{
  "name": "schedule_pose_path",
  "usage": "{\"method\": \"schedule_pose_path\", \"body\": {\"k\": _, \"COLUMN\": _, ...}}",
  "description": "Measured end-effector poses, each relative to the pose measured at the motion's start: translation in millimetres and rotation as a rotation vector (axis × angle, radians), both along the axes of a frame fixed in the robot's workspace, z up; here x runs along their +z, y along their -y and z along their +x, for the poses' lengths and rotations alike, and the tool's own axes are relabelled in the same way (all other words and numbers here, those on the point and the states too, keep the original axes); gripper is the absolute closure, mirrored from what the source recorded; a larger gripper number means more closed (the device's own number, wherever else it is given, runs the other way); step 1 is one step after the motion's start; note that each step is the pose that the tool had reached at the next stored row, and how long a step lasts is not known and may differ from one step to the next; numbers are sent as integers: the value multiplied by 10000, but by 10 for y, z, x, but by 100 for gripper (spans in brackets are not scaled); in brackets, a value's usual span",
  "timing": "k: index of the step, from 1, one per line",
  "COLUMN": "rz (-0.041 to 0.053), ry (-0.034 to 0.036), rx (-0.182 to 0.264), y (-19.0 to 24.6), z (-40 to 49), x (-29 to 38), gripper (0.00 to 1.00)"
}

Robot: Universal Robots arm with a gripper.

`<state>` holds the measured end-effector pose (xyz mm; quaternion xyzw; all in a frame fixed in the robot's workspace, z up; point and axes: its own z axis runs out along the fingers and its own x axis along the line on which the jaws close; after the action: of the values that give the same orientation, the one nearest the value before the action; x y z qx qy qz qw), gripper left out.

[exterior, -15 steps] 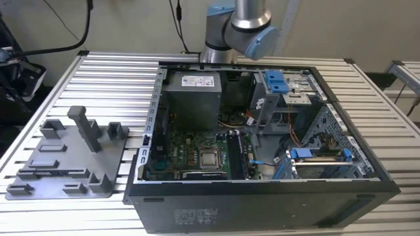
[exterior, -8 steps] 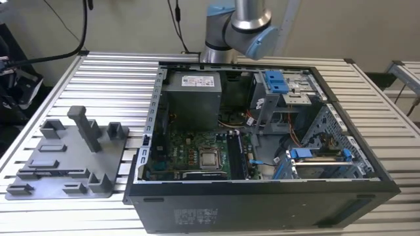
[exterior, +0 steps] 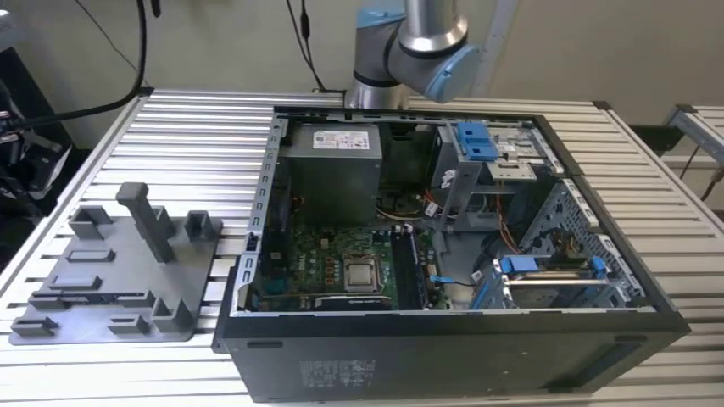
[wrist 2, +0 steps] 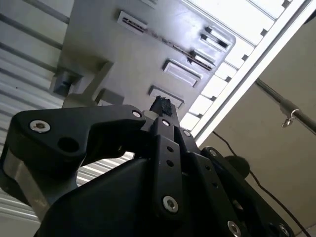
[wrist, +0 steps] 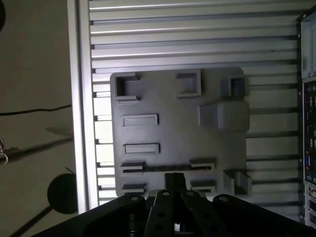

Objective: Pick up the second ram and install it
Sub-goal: 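Reach for the second ram, then pick up the second ram and move it above second insertion slot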

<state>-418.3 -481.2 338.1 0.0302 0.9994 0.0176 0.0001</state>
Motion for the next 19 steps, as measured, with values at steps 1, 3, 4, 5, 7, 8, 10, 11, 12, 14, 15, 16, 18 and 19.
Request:
{"method": "schedule_pose_path", "body": {"k": 1, "rz": -2, "ry": -1, "rx": 0, "y": 11, "z": -1, "x": -3, "gripper": 89}}
{"method": "schedule_pose_path", "body": {"k": 3, "rz": -3, "ry": -2, "rx": 0, "y": 32, "z": -1, "x": -6, "gripper": 89}}
{"method": "schedule_pose_path", "body": {"k": 4, "rz": -2, "ry": -1, "rx": 0, "y": 37, "z": -1, "x": -7, "gripper": 89}}
{"method": "schedule_pose_path", "body": {"k": 5, "rz": -3, "ry": -1, "rx": 0, "y": 37, "z": -1, "x": -6, "gripper": 89}}
{"method": "schedule_pose_path", "body": {"k": 7, "rz": -2, "ry": -1, "rx": -1, "y": 38, "z": -1, "x": -6, "gripper": 89}}
{"method": "schedule_pose_path", "body": {"k": 8, "rz": -1, "ry": 0, "rx": 0, "y": 39, "z": -1, "x": -7, "gripper": 89}}
{"method": "schedule_pose_path", "body": {"k": 10, "rz": -2, "ry": -1, "rx": 0, "y": 41, "z": -1, "x": -6, "gripper": 89}}
{"method": "schedule_pose_path", "body": {"k": 11, "rz": -2, "ry": -1, "rx": 0, "y": 41, "z": -1, "x": -7, "gripper": 89}}
{"method": "schedule_pose_path", "body": {"k": 12, "rz": -2, "ry": -1, "rx": 0, "y": 41, "z": -1, "x": -6, "gripper": 89}}
{"method": "schedule_pose_path", "body": {"k": 14, "rz": -2, "ry": 0, "rx": 0, "y": 41, "z": -1, "x": -7, "gripper": 89}}
{"method": "schedule_pose_path", "body": {"k": 15, "rz": -2, "ry": -1, "rx": 0, "y": 41, "z": -1, "x": -6, "gripper": 89}}
{"method": "schedule_pose_path", "body": {"k": 16, "rz": -2, "ry": -1, "rx": 0, "y": 41, "z": -1, "x": -6, "gripper": 89}}
{"method": "schedule_pose_path", "body": {"k": 18, "rz": -1, "ry": 0, "rx": 1, "y": 41, "z": -1, "x": -7, "gripper": 89}}
{"method": "schedule_pose_path", "body": {"k": 19, "rz": -2, "ry": 0, "rx": 10, "y": 41, "z": -1, "x": -7, "gripper": 89}}
